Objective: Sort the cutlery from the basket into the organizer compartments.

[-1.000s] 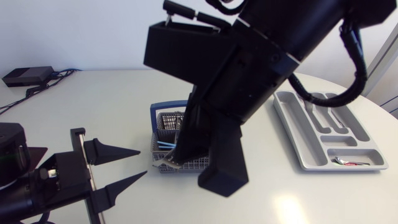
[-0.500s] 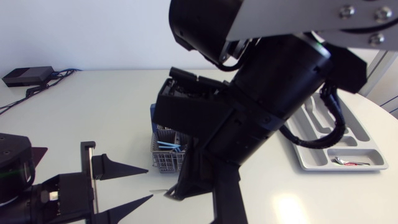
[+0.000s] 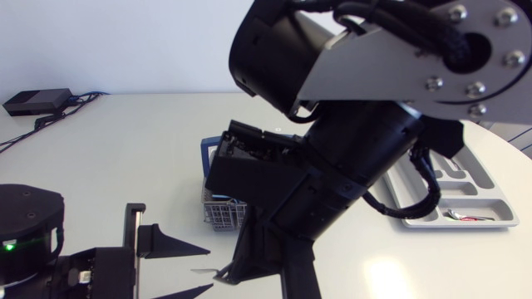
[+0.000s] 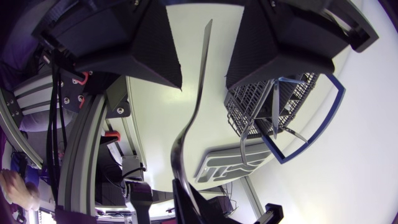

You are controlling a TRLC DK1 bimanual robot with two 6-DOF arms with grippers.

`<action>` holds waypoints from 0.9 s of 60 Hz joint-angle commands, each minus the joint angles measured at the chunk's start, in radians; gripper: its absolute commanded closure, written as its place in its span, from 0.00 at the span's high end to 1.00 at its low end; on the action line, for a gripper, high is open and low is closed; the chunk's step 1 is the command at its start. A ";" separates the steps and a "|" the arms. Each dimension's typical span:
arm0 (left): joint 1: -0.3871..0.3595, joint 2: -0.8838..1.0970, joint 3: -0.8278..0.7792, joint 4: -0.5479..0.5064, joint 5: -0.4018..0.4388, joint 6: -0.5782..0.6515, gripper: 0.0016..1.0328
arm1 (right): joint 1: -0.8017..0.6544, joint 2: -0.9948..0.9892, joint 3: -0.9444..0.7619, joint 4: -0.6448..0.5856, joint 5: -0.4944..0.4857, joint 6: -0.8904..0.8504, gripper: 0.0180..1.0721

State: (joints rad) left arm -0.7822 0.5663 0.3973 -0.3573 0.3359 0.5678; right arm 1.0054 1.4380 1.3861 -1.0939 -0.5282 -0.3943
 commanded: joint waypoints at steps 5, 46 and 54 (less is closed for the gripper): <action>-0.008 0.035 0.031 0.029 0.009 -0.029 0.36 | 0.007 -0.018 -0.006 0.014 -0.018 -0.020 0.06; -0.026 0.122 0.032 0.090 0.011 -0.078 0.03 | -0.007 -0.071 -0.038 0.026 -0.019 -0.025 0.07; -0.026 0.126 0.037 0.084 0.009 -0.091 0.03 | -0.017 -0.077 -0.048 0.045 -0.015 -0.023 0.08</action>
State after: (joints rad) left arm -0.8085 0.6796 0.4015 -0.2722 0.3553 0.5404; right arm 0.9974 1.3834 1.3636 -1.0683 -0.5507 -0.4049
